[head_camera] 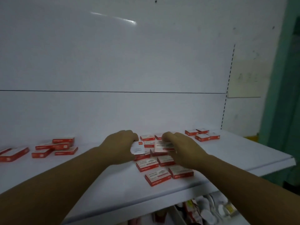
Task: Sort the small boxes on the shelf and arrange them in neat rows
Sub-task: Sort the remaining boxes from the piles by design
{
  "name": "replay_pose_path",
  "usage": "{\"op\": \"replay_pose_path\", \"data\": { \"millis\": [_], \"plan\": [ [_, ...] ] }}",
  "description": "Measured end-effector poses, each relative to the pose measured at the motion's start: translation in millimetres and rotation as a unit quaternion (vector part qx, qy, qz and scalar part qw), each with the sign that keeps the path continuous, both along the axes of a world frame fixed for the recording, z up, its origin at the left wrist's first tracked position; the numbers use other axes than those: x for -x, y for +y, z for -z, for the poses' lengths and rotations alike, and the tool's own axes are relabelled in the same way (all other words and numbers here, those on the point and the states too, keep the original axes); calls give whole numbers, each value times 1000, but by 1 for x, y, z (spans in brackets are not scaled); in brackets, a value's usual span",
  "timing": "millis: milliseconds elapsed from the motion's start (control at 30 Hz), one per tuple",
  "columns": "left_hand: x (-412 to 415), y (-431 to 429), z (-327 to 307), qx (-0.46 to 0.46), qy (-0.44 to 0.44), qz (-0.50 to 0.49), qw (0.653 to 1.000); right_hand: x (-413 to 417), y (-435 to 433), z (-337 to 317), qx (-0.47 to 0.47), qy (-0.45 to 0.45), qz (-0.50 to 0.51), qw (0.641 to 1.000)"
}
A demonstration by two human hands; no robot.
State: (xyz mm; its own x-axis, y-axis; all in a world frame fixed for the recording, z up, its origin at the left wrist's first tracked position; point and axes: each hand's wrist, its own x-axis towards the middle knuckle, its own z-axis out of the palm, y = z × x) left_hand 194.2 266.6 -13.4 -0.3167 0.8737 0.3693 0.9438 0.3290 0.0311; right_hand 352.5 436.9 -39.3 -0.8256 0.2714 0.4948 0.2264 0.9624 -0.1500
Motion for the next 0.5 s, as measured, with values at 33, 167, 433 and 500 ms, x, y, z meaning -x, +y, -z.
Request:
{"op": "replay_pose_path", "data": {
  "millis": [33, 167, 433, 500],
  "plan": [
    [2, 10, -1, -3, -2, 0, 1000, 0, 17, -1, 23, 17, 24, 999],
    [19, 49, 2, -17, -13, 1, 1000, 6, 84, 5, 81, -28, 103, 991],
    [36, 123, 5, -18, -61, 34, 997, 40, 142, 19, 117, -154, 52, 980],
    [36, 135, 8, -9, -67, 33, 997, 44, 148, 23, 133, -174, 16, 976]
  ]
}}
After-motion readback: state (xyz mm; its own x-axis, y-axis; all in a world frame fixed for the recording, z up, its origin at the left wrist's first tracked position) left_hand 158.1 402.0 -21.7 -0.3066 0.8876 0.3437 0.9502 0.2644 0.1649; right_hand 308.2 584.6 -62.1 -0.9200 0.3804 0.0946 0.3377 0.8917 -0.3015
